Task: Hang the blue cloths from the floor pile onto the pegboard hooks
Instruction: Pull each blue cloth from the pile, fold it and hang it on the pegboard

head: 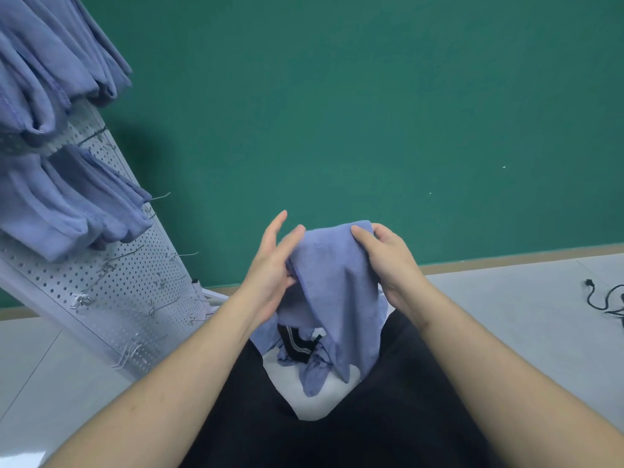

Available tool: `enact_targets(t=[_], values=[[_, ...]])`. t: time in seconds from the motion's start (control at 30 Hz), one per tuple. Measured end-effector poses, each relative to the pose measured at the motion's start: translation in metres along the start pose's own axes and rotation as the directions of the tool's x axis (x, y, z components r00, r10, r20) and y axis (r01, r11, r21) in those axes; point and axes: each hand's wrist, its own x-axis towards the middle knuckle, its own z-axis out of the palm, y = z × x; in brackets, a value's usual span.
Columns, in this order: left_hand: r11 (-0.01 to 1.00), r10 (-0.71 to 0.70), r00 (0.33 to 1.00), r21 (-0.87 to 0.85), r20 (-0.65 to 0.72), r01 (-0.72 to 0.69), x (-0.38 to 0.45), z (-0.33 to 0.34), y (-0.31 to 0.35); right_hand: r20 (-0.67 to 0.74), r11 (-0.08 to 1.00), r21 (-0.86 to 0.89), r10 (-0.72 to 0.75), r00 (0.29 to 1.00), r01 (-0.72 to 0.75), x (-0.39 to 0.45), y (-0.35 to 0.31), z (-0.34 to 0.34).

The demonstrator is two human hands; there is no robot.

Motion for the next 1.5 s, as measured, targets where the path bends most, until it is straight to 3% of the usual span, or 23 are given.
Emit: enact_targets(t=[0.1,0.27,0.43,0.6,0.67,0.77,0.83,0.93,1.17,1.27,1.37,1.5], values=[[0.992,0.037,0.998,0.116,0.050,-0.043,-0.004,0.004,-0.016,-0.009,0.999,0.032,0.028,1.000,-0.028,0.003,-0.005,0.000],[0.994,0.107,0.993,0.035,-0.056,-0.105,0.001,0.013,-0.014,-0.040,0.999,-0.020,0.037,0.998,-0.038,0.009,-0.011,-0.009],[0.997,0.069,0.995,-0.032,-0.078,-0.071,0.005,0.017,0.003,0.195,0.997,-0.021,0.076,0.978,-0.074,0.002,-0.004,-0.012],[0.958,0.082,0.982,0.286,-0.171,-0.030,0.017,-0.001,0.012,0.215,0.998,-0.023,0.066,0.974,-0.062,0.005,-0.002,-0.013],[0.947,-0.003,0.983,0.316,-0.186,0.062,0.020,-0.007,0.015,0.166,0.997,-0.047,0.066,0.984,-0.059,0.006,-0.004,-0.010],[0.945,-0.242,0.964,0.199,-0.107,0.259,0.016,-0.009,0.019,0.100,0.991,-0.136,0.028,0.995,-0.014,0.008,-0.002,-0.005],[0.918,-0.334,0.942,0.225,-0.004,0.327,0.012,-0.012,0.017,0.120,0.987,-0.160,-0.002,0.993,0.021,0.010,0.000,-0.004],[0.930,-0.327,0.939,0.210,0.109,0.300,0.006,-0.018,0.010,0.118,0.944,-0.315,-0.065,0.991,0.099,0.010,-0.003,-0.006],[0.940,-0.274,0.960,0.227,0.057,0.255,0.013,-0.012,0.016,0.133,0.851,-0.517,-0.028,0.991,0.093,0.017,-0.013,-0.015],[0.938,-0.240,0.971,0.263,0.015,0.227,0.016,-0.008,0.020,0.110,0.894,-0.449,0.044,0.993,0.010,0.018,-0.018,-0.017],[0.936,-0.183,0.983,0.305,-0.009,0.177,0.020,-0.006,0.028,0.185,0.945,-0.299,0.192,0.964,-0.131,0.018,-0.025,-0.020],[0.868,-0.212,0.977,0.466,0.032,0.173,0.022,-0.015,0.043,0.300,0.950,-0.284,0.220,0.928,-0.133,0.020,-0.035,-0.027]])
